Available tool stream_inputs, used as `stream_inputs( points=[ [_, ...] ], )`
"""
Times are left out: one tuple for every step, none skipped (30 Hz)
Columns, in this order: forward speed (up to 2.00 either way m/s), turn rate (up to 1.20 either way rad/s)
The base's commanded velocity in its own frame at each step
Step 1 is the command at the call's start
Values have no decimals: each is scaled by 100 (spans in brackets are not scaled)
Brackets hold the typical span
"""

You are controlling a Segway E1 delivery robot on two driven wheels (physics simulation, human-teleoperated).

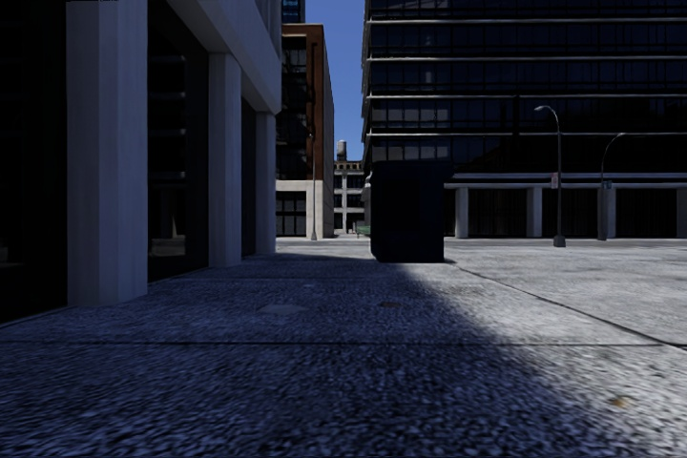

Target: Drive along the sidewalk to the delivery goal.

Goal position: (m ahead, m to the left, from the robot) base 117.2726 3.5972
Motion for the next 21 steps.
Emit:
stream_inputs(
  points=[
    [200, 0],
    [200, 0],
    [200, 0],
    [200, 0],
    [200, 0],
    [200, 0],
    [200, 0],
    [200, 0],
    [200, 0],
    [200, 0],
    [200, 0],
    [200, 0],
    [200, 0],
    [200, 0],
    [200, 0],
    [200, 0],
    [200, 0],
    [200, 0],
    [200, 0],
    [200, 0],
    [200, 0]
  ],
)
